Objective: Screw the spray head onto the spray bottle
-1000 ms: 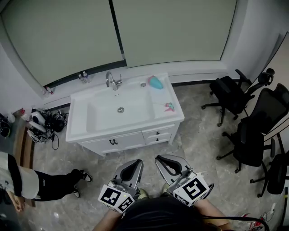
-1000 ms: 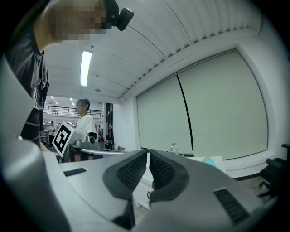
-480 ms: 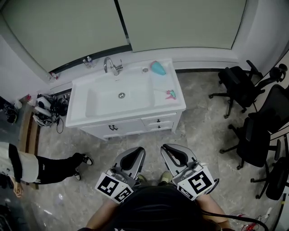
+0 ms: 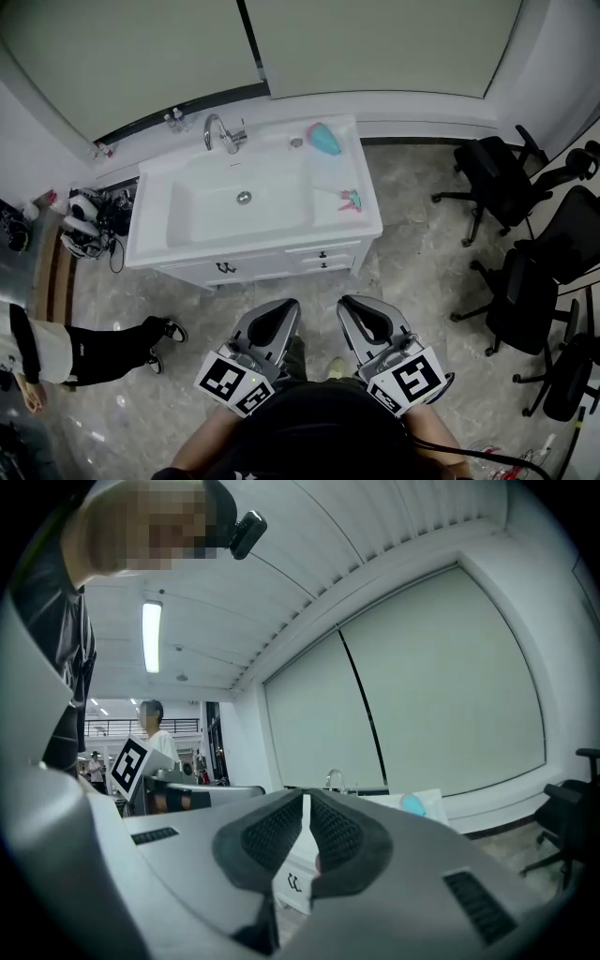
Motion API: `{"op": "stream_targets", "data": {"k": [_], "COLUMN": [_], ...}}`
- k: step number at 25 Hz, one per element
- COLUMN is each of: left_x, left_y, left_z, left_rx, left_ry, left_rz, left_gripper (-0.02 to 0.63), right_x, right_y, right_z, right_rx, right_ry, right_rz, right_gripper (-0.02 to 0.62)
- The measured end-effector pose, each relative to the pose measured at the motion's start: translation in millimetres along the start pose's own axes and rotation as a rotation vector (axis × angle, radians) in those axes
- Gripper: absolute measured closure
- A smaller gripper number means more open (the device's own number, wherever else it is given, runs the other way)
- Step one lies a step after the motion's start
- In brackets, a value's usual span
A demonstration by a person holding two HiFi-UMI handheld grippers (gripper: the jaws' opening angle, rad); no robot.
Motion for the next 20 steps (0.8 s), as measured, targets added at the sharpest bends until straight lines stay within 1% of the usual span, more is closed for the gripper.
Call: {"op": "stream_targets", "data": {"k": [3,5,8,11,13,16,18,20], "left_x": [22.2,39.6,74.4,114.2,139.1,180.9,211.8,240.7], "left_y": [-3.5,-7.4,-19.8,-34.8,-41.5,-47.5,-48.5,-45.8], "left_z": [29.3,56.5,109.4,167.1,200.6,253.1,291.6,320.8], "left_rx": [-0.005,-0.011,0.000,0.028,0.065,0.160,0.218,0.261], "left_ry": [0.027,0.050,0.097,0.145,0.187,0.245,0.265,0.281], "left_rz": [0.004,0.006,0.017,0.043,0.075,0.134,0.182,0.229], "left_gripper": [0.611,0.611,0.611,0.611,0.611,0.611,0.611,0.609], "right_x": [29.1,56.5,109.4,162.0,189.2,223.0,246.0,262.8], "right_y": [-0.4,-0.9,-4.8,-8.3,-9.4,-5.9,-0.7,5.1], "right_z": [-18.6,-32.5,-60.2,-91.0,-110.1,-133.8,-146.7,-159.1], "right_rx": [-0.005,-0.011,-0.009,-0.003,0.001,0.066,0.079,0.076], "right_ry": [0.024,0.043,0.083,0.142,0.190,0.270,0.310,0.332], "right_rz": [0.017,0.031,0.051,0.070,0.076,0.132,0.161,0.180], "right_gripper": [0.595,0.595,0.574,0.566,0.566,0.566,0.566,0.566]}}
Point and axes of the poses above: the fingertips, and each gripper's own axes: x forward along the fingers, z to its left, y out of its underside, the point moved 4 cm from there along -x, backward along the fingers
